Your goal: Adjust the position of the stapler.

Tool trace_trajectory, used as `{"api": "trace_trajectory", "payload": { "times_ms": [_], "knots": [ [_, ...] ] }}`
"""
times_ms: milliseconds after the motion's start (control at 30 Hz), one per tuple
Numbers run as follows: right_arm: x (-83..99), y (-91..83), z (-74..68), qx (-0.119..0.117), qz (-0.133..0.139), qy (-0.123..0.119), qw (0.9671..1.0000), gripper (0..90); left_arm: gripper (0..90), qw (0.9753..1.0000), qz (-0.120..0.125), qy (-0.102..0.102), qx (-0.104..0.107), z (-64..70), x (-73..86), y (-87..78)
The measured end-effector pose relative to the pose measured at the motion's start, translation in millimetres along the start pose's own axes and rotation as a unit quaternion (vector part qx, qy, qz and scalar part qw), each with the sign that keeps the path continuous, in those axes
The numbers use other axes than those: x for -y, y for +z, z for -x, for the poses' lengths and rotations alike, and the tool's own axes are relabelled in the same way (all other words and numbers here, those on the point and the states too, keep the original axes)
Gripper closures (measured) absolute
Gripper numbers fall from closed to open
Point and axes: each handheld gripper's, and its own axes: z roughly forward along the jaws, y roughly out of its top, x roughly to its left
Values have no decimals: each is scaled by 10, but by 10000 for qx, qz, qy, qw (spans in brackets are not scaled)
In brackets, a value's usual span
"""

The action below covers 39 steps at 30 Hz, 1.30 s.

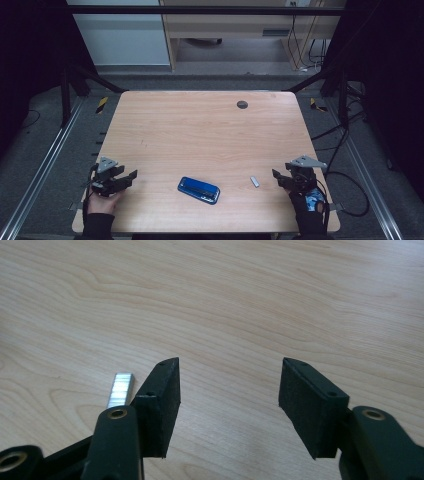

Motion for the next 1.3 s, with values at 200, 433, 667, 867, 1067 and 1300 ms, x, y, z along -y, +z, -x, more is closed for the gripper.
{"api": "trace_trajectory", "payload": {
  "times_ms": [200, 433, 667, 867, 1067, 1300],
  "knots": [
    [-27, -3, -34, -165, -150, 1, 9998, 447, 403, 9999, 170, 0, 8, 7, -10, -67],
    [-144, -15, -154, -374, -260, -199, 9988, 457, 384, 9999, 117, 84, 63, 4, -5, -61],
    [-242, 2, -241, -631, -286, -485, 9964, 460, 369, 9997, 104, 211, 65, 32, -8, -47],
    [-354, -15, -365, -802, -313, -591, 9945, 471, 367, 9996, 52, 275, 71, 60, -5, -25],
    [-482, 9, -534, -1065, -386, -859, 9899, 466, 369, 9995, 52, 307, 99, 65, -4, -21],
    [-584, 31, -642, -1272, -443, -1037, 9854, 470, 366, 9993, 17, 365, 70, 66, 2, -9]
  ]
}}
